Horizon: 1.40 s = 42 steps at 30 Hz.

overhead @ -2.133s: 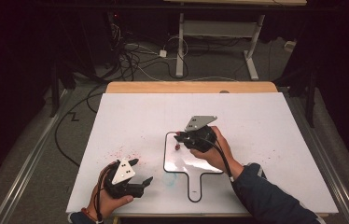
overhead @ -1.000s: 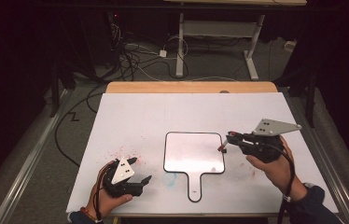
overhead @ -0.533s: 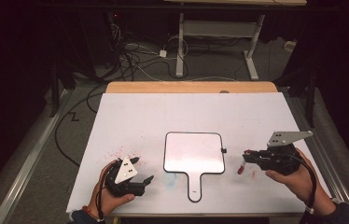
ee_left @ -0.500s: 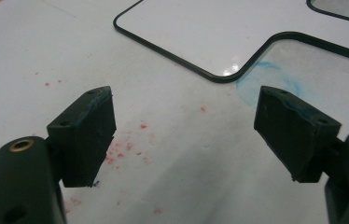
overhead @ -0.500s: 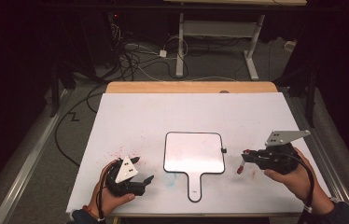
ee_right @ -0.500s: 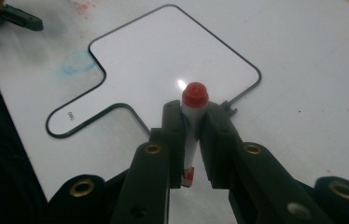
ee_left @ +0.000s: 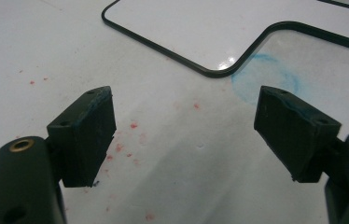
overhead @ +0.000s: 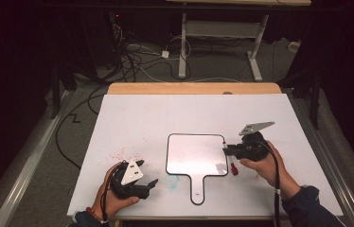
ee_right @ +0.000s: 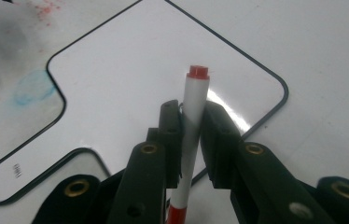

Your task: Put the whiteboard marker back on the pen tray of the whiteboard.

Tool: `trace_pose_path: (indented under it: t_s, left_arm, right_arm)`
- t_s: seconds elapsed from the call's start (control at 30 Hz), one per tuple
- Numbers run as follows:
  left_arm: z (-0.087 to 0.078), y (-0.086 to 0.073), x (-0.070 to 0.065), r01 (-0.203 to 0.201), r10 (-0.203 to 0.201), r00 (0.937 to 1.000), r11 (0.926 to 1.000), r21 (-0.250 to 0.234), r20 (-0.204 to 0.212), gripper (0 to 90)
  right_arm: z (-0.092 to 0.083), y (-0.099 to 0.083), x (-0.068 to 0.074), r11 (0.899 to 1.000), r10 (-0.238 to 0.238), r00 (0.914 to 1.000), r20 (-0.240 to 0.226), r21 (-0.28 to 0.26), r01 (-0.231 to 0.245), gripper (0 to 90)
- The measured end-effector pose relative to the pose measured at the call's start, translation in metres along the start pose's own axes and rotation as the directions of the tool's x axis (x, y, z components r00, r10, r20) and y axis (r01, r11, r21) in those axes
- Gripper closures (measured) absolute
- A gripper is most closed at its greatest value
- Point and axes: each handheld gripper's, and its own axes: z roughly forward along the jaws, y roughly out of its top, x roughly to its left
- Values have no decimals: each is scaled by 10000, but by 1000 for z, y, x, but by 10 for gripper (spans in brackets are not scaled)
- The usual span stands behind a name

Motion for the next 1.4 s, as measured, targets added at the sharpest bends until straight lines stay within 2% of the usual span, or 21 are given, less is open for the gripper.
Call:
trace_pose_path:
  t_s: [0.17, 0.3, 0.33, 0.43, 0.5, 0.7, 0.87, 0.93, 0.97, 1.03, 1.1, 1.13, 1.23, 1.37, 1.4]
  left_arm:
    - [0, 0, 0, -50, 50, 10000, 10000, 49, 21, 197]
    - [1, 0, 0, -40, 40, 10000, 10000, 78, 44, 197]
    - [1, 0, 0, -42, 42, 10000, 10000, 86, 48, 197]
    - [2, 0, -1, -78, 78, 10000, 9999, 99, 48, 197]
    - [2, 0, -1, -60, 60, 10000, 9999, 91, 63, 197]
    - [3, 2, -1, -81, 80, 9999, 9999, 110, 85, 197]
    - [4, 3, 0, -67, 66, 9999, 9999, 101, 117, 197]
    - [4, 3, 0, -89, 88, 9999, 9999, 114, 128, 197]
    - [5, 4, -1, -102, 101, 9999, 9999, 107, 132, 197]
    - [5, 5, -1, -128, 126, 9998, 9999, 117, 160, 197]
    - [7, 5, -1, -131, 128, 9997, 9998, 142, 186, 197]
    - [7, 5, -1, -145, 142, 9997, 9998, 160, 206, 197]
    - [8, 6, -1, -183, 179, 9996, 9997, 167, 231, 197]
    - [9, 6, -1, -172, 166, 9994, 9997, 177, 305, 197]
    - [9, 6, -1, -159, 152, 9993, 9996, 212, 337, 197]
  right_arm:
    - [29, -1, -9, 9990, 353, 9979, 537, 246, -367, 808]
    - [39, -4, -16, 9981, 502, 9936, 1015, 315, -536, 808]
    - [40, -5, -17, 9975, 614, 9928, 1024, 282, -646, 806]
    - [43, -8, -19, 9980, 501, 9894, 1364, 315, -549, 794]
    - [43, -9, -21, 9969, 735, 9893, 1262, 171, -762, 787]
    - [44, -9, -22, 9985, 481, 9811, 1873, 177, -524, 717]
    - [41, -12, -27, 9978, 644, 9751, 2121, 24, -665, 669]
    - [40, -14, -29, 9966, 826, 9788, 1872, -91, -824, 655]
    - [40, -15, -28, 9966, 812, 9787, 1888, -39, -820, 657]
    - [39, -16, -27, 9964, 846, 9793, 1837, -117, -838, 701]
    - [38, -15, -24, 9981, 617, 9815, 1812, -106, -608, 771]
    - [38, -15, -21, 9970, 779, 9815, 1747, -155, -764, 803]
    - [42, -12, -16, 9996, 288, 9861, 1637, 9, -293, 815]
    - [42, -11, -11, 9987, 505, 9897, 1342, -110, -495, 814]
    - [41, -10, -12, 9977, 657, 9917, 1110, -267, -631, 813]
